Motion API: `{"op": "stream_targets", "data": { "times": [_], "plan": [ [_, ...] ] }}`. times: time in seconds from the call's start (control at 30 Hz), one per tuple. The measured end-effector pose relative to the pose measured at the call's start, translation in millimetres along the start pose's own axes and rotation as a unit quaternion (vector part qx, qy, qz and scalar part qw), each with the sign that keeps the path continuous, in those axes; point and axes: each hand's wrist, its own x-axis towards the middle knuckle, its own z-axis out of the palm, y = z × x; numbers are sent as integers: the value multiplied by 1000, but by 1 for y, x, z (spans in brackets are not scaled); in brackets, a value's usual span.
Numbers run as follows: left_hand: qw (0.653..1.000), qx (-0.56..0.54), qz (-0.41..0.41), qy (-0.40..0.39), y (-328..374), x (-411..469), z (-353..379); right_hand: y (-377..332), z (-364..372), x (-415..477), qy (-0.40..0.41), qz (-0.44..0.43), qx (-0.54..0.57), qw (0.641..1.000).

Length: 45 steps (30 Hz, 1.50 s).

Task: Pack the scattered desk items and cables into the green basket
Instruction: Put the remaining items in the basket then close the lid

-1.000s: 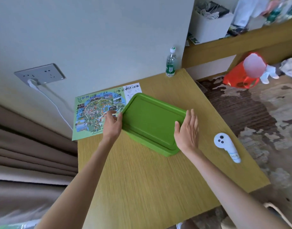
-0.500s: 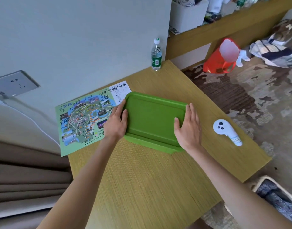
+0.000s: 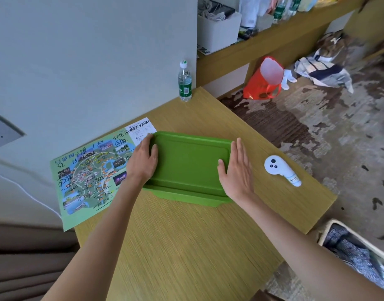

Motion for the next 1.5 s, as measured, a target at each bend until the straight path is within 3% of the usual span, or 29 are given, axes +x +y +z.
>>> {"op": "stream_targets", "data": {
  "times": [0.1,0.3,0.57,0.63,0.8,1.03,1.5],
  "plan": [
    [999,10,38,-33,-5,18,0,5,1,-5,0,1,10,1000],
    [999,22,2,-26,-13,25,9,9,8,-6,25,-6,71,997],
    [993,-86,1,-80,-21,31,10,11,7,-5,33,-3,173,984],
    [989,-130,-10,-74,-21,30,7,11,7,-6,29,27,214,976],
    [960,-242,-128,-59,-34,14,-1,19,8,-14,25,205,339,918],
    [948,-270,-140,-90,-33,1,-10,20,4,-14,-21,238,396,887],
    [954,-268,-136,14,-31,5,-39,-16,-18,30,-16,175,353,919]
  ]
}}
